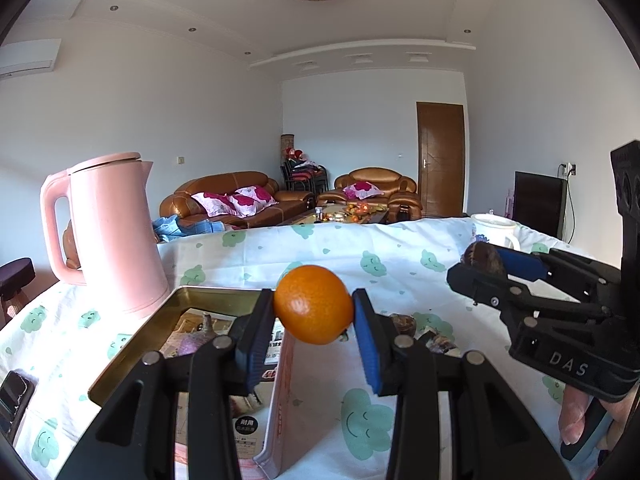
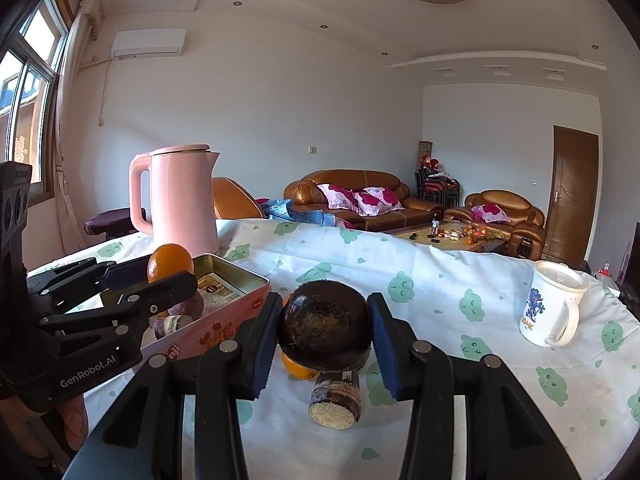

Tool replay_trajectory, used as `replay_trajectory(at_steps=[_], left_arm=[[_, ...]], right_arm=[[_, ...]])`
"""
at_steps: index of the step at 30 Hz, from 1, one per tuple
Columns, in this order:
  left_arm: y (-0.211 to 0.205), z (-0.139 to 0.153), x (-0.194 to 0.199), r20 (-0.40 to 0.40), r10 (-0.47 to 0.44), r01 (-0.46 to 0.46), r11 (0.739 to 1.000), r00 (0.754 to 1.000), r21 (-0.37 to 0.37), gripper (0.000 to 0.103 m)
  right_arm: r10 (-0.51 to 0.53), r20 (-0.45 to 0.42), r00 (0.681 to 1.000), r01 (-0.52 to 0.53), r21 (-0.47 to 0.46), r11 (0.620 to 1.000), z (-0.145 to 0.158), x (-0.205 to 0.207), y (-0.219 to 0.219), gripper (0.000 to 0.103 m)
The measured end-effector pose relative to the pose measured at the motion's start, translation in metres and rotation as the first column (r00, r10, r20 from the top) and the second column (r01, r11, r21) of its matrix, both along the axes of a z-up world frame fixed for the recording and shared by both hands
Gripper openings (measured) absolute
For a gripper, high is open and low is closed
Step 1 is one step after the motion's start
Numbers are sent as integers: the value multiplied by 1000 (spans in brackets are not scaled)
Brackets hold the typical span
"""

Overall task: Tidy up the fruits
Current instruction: 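Carry the orange and dark fruit over the tin with both grippers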

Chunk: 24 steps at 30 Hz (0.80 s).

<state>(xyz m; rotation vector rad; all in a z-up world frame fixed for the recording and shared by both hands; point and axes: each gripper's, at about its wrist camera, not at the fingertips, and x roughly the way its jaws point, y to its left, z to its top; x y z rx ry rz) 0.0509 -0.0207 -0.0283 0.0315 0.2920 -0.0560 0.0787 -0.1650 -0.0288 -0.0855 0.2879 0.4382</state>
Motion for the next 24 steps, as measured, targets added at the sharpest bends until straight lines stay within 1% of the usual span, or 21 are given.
replay_trajectory(at_steps=[6, 13, 19, 24], left_arm=[[13, 0, 1, -19, 15, -15, 1000, 1000, 3, 41], [40, -1, 7, -57, 59, -60, 998, 997, -9, 41], [66, -2, 14, -99, 103, -104, 995, 990, -8, 41], [88, -3, 24, -140, 128, -130, 991, 982, -8, 41]], right_arm=[[41, -14, 999, -41, 5, 999, 7, 5, 15, 46], [98, -18, 995, -99, -9, 995, 15, 11, 42, 46], [155, -41, 987, -155, 6, 988, 19, 19, 66, 46], [194, -55, 979, -195, -10, 981, 17, 23, 89, 46]])
